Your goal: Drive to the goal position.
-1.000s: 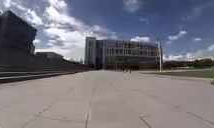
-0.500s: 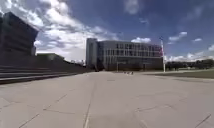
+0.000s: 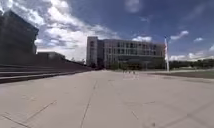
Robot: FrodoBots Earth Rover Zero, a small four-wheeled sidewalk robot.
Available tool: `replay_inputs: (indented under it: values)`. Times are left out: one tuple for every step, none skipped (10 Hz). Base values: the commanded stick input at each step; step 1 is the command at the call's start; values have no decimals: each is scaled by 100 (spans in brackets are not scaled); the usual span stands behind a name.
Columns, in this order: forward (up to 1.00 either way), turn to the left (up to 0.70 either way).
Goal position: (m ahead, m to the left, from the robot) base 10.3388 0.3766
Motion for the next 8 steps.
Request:
replay_inputs:
  values:
    - [100, 0]
    - [100, 0]
    - [100, 0]
    - [100, 0]
    - [100, 0]
    - [100, 0]
    - [100, -5]
    - [100, -20]
